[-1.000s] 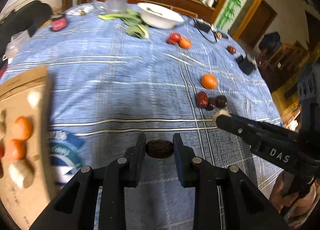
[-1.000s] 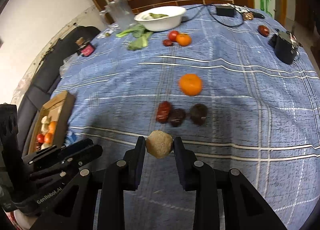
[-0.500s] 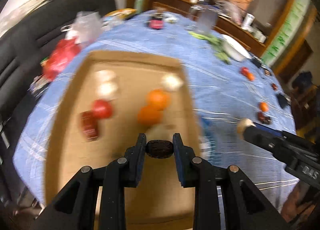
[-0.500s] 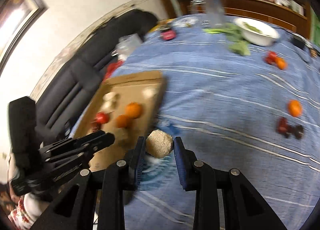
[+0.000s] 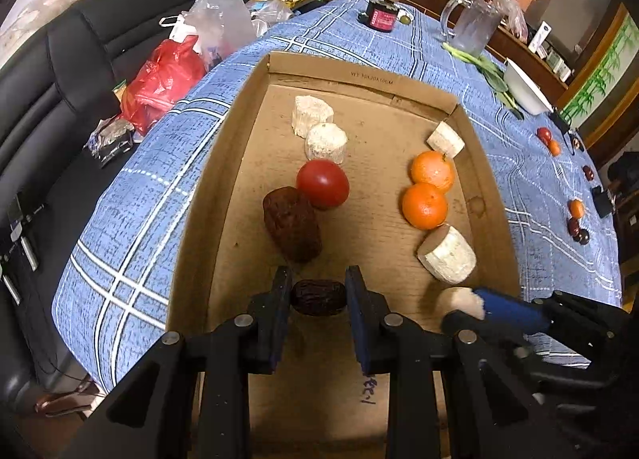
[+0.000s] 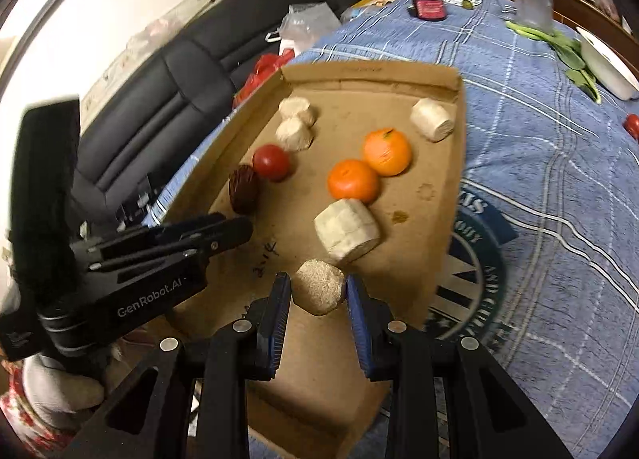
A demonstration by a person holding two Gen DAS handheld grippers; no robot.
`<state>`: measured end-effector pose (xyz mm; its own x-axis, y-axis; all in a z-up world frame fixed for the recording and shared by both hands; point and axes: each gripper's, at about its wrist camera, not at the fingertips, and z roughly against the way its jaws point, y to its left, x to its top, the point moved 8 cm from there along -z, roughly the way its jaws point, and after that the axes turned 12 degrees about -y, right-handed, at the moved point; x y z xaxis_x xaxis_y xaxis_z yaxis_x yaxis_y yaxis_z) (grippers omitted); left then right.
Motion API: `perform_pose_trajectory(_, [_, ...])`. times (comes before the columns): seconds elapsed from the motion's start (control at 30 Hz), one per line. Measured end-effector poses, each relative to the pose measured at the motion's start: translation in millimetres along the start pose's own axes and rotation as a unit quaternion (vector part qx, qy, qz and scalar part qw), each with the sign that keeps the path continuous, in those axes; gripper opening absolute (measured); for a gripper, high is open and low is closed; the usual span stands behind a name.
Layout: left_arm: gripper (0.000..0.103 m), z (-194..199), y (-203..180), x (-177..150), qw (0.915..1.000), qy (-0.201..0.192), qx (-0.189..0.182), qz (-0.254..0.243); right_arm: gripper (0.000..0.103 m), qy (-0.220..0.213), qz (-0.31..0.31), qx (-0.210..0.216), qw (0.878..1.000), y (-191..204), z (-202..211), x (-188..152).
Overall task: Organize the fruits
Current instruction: 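Carry the date and cake into the box and open both grippers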
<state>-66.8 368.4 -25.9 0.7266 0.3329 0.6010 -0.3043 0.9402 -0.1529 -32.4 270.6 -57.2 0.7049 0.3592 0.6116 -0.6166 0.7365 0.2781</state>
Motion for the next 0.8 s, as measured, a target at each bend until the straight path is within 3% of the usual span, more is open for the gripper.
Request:
perform_pose_trajectory(0.47, [0.029, -2, 7, 16, 0.9998, -0.001, 0.017, -0.009, 0.033, -0.007, 0.008, -0.024, 1.000, -4, -19, 10])
perform_pose_trajectory(0.63, [0.053, 17, -1, 33, 0.9983, -0.039, 0.041, -0.013, 0.037, -0.038, 0.001, -0.019, 0.999, -4, 5, 22])
perform_pose_trajectory(0.8, [0.067, 37, -25, 46, 0.9952, -0.068, 0.064, -0.031, 0.043, -0.070, -0.020, -0.027, 0.997, -20, 36, 25])
